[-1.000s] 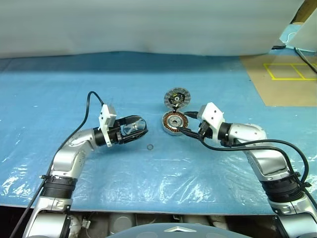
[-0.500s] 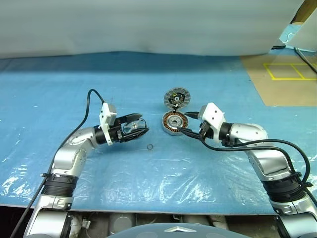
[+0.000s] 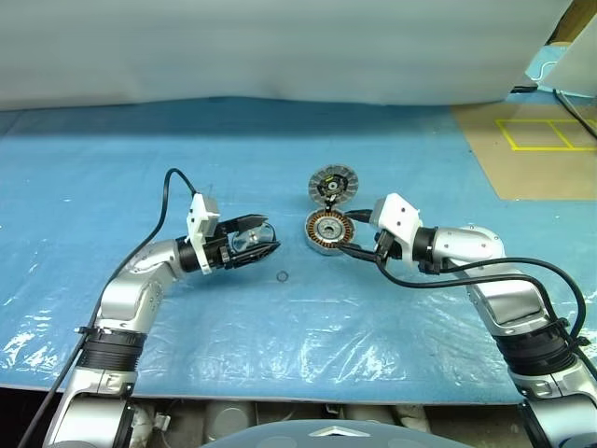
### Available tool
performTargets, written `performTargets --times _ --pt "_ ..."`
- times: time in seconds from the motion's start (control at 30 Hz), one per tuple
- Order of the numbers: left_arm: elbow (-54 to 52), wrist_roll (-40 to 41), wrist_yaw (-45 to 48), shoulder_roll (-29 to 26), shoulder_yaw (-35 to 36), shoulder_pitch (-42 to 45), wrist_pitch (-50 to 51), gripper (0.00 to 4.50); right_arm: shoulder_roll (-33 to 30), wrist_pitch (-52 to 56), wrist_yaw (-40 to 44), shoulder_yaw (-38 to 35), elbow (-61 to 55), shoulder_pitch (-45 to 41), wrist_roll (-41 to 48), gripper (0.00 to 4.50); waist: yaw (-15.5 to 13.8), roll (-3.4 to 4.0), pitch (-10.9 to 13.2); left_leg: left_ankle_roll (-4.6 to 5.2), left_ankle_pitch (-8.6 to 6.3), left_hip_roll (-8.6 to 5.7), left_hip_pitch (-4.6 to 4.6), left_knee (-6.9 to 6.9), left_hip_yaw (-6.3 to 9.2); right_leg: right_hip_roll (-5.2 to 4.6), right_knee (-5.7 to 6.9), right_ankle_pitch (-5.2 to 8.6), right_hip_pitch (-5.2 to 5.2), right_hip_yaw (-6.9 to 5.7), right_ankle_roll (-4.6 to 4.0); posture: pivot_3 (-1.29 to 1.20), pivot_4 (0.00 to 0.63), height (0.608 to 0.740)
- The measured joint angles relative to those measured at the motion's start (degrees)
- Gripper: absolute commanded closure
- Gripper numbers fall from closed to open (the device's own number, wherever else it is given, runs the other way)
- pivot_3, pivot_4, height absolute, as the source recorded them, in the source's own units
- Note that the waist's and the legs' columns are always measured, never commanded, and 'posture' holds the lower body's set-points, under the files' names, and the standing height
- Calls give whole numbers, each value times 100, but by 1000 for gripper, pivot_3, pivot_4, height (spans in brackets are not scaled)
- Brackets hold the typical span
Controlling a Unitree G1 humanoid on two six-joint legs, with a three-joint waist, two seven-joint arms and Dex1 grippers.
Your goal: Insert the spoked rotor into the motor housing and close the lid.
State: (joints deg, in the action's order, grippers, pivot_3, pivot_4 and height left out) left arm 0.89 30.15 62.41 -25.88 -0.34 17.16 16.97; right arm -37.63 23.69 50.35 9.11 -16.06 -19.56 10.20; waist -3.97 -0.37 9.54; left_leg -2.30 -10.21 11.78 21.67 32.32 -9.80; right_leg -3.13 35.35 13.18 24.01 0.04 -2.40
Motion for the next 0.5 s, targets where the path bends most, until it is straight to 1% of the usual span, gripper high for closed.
performTargets --times 0.13,0.2,0.33,0.5 --pt "-99 9 51 -77 1 -39 13 856 -54 -146 173 56 57 -51 -31 1360 -2 0 0 0 0 0 0 0 0 0 0 0 0 0 0 0 150 740" --pt "-104 11 57 -82 0 -41 47 856 -53 -309 247 216 220 -174 -168 1360 9 0 0 0 0 0 -2 3 -1 0 5 0 0 1 0 0 150 740" --pt "-124 11 60 -86 -1 -50 58 856 -35 -770 503 562 756 -629 -452 1360 10 0 0 1 0 0 -5 13 -2 0 19 0 0 3 -1 0 150 740" --pt "-183 10 55 -88 -9 -103 93 856 -10 -1399 1053 1043 1408 -1243 -787 1360 8 0 0 1 0 2 -2 18 -2 0 23 1 0 3 -2 0 150 740"
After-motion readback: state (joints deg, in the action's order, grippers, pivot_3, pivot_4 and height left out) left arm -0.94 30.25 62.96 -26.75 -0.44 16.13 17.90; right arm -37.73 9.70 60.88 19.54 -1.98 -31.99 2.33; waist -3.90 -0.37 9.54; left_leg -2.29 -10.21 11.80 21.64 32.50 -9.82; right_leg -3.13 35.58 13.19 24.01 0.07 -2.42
